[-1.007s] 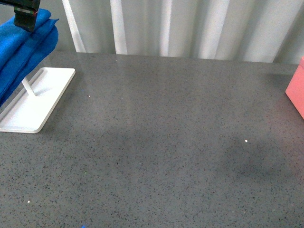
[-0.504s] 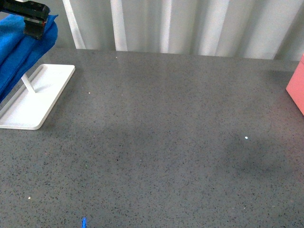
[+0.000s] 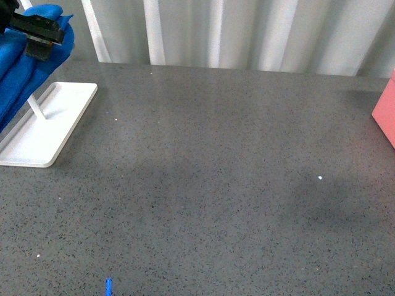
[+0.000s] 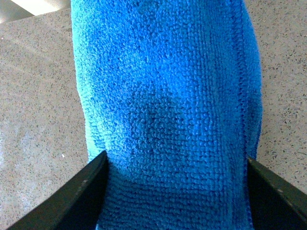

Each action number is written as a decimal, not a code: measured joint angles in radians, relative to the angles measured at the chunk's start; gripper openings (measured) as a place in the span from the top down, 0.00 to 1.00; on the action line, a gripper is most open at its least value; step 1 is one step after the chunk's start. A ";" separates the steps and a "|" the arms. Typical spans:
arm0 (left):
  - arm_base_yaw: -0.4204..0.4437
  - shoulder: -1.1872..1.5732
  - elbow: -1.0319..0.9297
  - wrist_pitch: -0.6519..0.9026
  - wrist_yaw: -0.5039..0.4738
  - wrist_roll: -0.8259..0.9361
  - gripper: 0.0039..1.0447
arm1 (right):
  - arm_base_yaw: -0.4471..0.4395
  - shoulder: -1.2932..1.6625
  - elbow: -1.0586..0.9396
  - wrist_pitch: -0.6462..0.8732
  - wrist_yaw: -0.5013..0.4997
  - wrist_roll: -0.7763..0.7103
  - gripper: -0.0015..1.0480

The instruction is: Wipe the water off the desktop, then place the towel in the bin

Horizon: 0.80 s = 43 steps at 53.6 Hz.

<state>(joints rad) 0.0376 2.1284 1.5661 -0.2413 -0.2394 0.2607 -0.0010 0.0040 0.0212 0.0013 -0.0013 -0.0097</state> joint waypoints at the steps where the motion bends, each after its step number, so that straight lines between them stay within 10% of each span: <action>1: 0.000 0.000 0.000 0.000 0.000 0.000 0.34 | 0.000 0.000 0.000 0.000 0.000 0.000 0.07; 24: 0.008 -0.005 0.002 0.006 -0.002 -0.003 0.94 | 0.000 0.000 0.000 0.000 0.000 0.000 0.07; 43: -0.009 -0.056 0.119 -0.077 0.041 0.001 0.95 | 0.000 0.000 0.000 0.000 0.000 0.000 0.07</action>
<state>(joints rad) 0.0284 2.0727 1.6852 -0.3183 -0.1982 0.2615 -0.0010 0.0040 0.0212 0.0013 -0.0013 -0.0097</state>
